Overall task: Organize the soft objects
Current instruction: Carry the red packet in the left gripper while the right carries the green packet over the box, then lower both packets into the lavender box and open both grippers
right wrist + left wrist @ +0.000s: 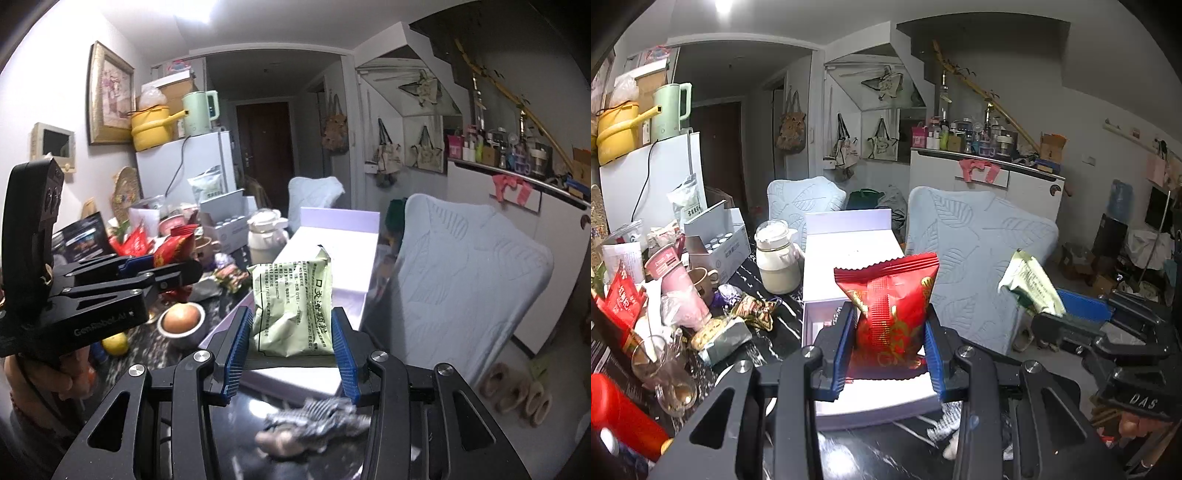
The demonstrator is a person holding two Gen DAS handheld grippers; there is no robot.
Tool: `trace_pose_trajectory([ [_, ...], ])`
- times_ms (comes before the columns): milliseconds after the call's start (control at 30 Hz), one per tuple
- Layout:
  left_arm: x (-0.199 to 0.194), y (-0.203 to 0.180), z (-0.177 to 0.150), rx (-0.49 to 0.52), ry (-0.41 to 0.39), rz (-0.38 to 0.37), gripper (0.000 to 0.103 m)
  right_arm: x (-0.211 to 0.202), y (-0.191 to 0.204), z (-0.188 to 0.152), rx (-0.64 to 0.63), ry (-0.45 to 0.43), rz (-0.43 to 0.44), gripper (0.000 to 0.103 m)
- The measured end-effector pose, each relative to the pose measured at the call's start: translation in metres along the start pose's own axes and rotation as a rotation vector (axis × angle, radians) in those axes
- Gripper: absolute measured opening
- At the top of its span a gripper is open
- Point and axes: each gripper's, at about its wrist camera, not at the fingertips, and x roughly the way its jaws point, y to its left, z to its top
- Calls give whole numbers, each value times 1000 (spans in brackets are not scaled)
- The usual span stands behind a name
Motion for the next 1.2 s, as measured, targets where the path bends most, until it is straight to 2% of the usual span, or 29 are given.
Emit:
trace_pose_trajectory([
  [233,42,26,19,-30,28,14,35,40,-19,26,4,20,-13,43],
  [433,78,43,28,-45,59,55,34,80,-26,42,-5,55,-18,43],
  [633,118,56,23,-45,137,91,35,122,-33,49,9,114,-5,43],
  [1000,180,63,-13,-32,303,106,35,194,-38,20,8,277,-20,43],
  [1200,197,67,-26,-52,356,90,34,218,-41,4,3,352,-31,43],
])
